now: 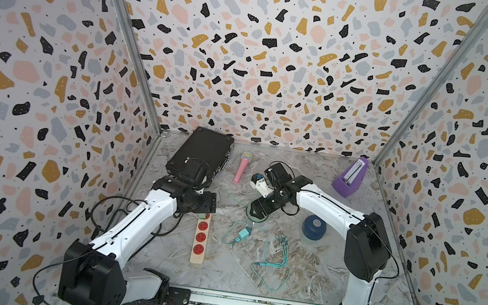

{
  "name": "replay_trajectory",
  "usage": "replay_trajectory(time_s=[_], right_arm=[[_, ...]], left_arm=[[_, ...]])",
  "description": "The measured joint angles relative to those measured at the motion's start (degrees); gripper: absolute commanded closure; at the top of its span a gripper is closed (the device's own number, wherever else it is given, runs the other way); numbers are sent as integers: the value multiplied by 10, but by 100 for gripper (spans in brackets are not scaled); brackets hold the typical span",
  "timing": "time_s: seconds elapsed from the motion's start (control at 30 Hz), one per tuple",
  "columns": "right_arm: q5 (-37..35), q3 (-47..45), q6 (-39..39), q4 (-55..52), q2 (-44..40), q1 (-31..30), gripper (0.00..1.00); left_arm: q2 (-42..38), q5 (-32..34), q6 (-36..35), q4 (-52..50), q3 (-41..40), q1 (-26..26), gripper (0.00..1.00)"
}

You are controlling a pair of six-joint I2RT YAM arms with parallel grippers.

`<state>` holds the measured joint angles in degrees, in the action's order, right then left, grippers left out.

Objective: Charge the cordless meat grinders
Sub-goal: Move the cordless meat grinder to the center of the board.

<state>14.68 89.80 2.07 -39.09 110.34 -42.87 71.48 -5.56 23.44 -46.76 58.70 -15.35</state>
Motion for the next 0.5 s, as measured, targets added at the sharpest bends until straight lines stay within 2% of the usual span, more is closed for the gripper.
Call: replay_trajectory(time_s=[0.33, 0.5], right_arm=[[-37, 28, 55, 0, 20, -21, 36], [-58, 33, 80, -4, 21, -21, 28]], left_arm=[[-8, 0, -4, -15, 0, 9, 19], [-7, -3, -7, -18, 1, 9, 19]])
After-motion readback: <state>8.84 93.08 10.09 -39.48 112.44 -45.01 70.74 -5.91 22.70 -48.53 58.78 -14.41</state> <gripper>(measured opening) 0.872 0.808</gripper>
